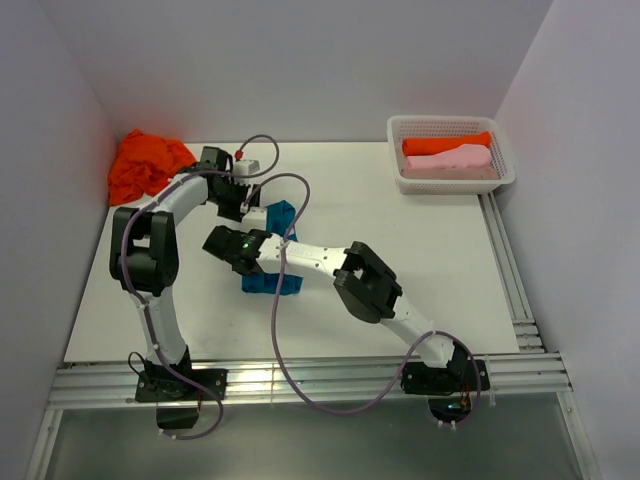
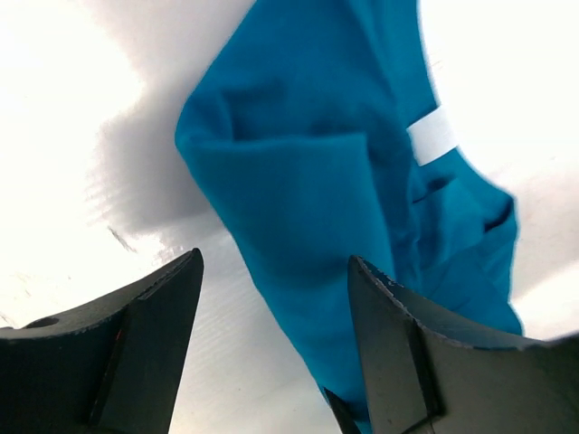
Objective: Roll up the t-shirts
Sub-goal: Roll the tshirt
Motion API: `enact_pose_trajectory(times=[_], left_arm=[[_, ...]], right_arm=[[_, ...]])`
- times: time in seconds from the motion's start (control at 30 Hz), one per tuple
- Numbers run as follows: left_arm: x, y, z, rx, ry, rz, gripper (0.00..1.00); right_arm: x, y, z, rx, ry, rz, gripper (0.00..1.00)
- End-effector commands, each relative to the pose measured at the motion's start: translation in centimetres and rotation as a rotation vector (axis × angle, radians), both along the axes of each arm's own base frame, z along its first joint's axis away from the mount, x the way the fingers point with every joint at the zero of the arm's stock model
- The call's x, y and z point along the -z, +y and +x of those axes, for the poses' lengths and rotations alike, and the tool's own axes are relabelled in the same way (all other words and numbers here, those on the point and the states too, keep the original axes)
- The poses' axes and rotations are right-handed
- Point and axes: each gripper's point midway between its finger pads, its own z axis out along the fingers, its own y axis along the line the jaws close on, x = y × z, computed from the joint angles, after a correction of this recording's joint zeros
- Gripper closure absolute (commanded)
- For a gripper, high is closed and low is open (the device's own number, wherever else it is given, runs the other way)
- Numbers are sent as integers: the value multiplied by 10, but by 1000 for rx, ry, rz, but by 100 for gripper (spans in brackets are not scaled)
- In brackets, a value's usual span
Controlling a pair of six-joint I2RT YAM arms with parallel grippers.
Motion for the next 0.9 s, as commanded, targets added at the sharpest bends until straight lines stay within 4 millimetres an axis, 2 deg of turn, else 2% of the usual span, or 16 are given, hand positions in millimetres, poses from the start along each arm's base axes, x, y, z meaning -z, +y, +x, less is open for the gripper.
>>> enact_pose_trajectory(times=[0.0,0.1,0.13,0.17,0.2,0.23,0.27,0.3,0.37,0.47,0.53,0.57,0.6,0.67,0.7,0.87], left_arm=[[-24,-6,12,20,-11,-72,29],[-35,0,21,12,-19,-85,28],[-37,2,22,9,-20,-88,27],[-40,7,24,3,-24,-92,27],[-43,8,24,5,-25,-104,27],[-44,13,25,-2,-25,-107,27],[-46,15,25,-4,-24,-112,27],[-47,17,24,-5,-19,-119,27],[-48,22,21,-9,-22,-124,27],[-51,25,14,-2,-25,-130,27],[-52,26,10,9,-28,-132,27],[-50,24,5,16,-15,-141,27],[-49,24,2,20,-11,-144,27],[-47,22,-6,30,-6,-157,27],[-46,21,-9,37,-2,-166,27],[-31,14,-30,67,40,-189,27]], right_arm=[[35,-12,-15,-6,95,-67,50],[34,-6,-17,-31,116,6,62],[44,-11,-24,-45,141,6,68],[40,3,-21,-71,140,95,71],[41,-5,-29,-84,161,124,73],[31,15,-22,-121,149,259,73],[25,18,-24,-141,152,326,73],[27,5,-32,-144,168,360,73],[11,13,-26,-155,145,509,72],[-3,7,-21,-155,143,664,72],[0,-3,-24,-142,179,724,72],[-12,1,-20,-157,151,794,71],[-3,-5,-26,-153,172,813,70],[-17,-3,-21,-163,168,934,70],[-9,-7,-24,-157,186,948,69],[-13,-6,-20,-167,207,1109,68]])
